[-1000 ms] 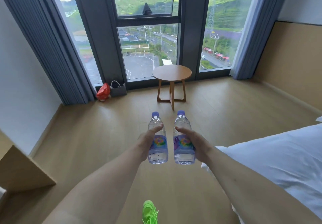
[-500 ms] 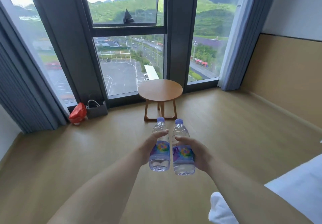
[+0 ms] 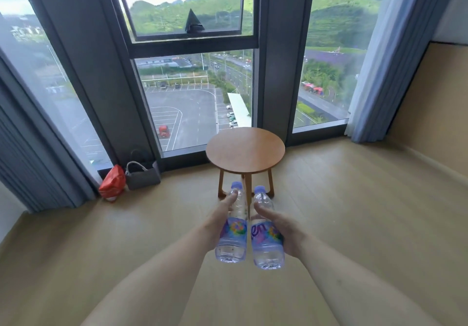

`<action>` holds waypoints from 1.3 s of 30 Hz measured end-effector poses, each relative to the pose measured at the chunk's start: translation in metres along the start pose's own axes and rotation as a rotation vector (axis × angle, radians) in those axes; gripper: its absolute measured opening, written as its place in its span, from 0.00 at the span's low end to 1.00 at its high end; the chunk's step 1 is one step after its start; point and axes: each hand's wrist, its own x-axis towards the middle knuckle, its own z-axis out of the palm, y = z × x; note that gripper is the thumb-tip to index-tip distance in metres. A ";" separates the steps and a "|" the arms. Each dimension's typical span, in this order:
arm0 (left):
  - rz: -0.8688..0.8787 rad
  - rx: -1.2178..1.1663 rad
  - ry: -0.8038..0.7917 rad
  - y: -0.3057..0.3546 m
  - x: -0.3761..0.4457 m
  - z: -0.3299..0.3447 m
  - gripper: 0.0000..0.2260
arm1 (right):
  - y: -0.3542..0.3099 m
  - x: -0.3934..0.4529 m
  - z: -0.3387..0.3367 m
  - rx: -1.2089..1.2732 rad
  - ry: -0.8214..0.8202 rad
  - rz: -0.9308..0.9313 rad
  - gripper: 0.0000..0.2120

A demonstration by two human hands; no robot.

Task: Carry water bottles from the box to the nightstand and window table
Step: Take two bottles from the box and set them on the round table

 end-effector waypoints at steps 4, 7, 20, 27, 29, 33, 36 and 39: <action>0.036 0.032 0.079 0.068 0.069 0.010 0.27 | -0.071 0.064 -0.032 -0.080 -0.014 -0.008 0.34; 0.015 0.016 0.115 0.106 0.117 0.015 0.31 | -0.111 0.109 -0.050 0.010 -0.014 -0.014 0.20; -0.049 0.214 0.200 0.243 0.355 -0.021 0.27 | -0.229 0.326 -0.129 0.044 0.179 0.011 0.17; -0.036 0.288 0.169 0.325 0.467 -0.058 0.30 | -0.307 0.442 -0.142 -0.099 0.311 -0.013 0.22; -0.019 0.282 0.180 0.340 0.495 -0.070 0.32 | -0.320 0.471 -0.144 -0.100 0.352 -0.041 0.20; -0.017 0.245 0.272 0.358 0.545 -0.094 0.33 | -0.340 0.527 -0.152 -0.215 0.348 -0.050 0.16; -0.056 0.216 0.336 0.365 0.575 -0.112 0.37 | -0.353 0.569 -0.160 -0.378 0.350 -0.043 0.20; -0.075 0.219 0.403 0.370 0.607 -0.128 0.37 | -0.369 0.610 -0.170 -0.537 0.290 -0.004 0.21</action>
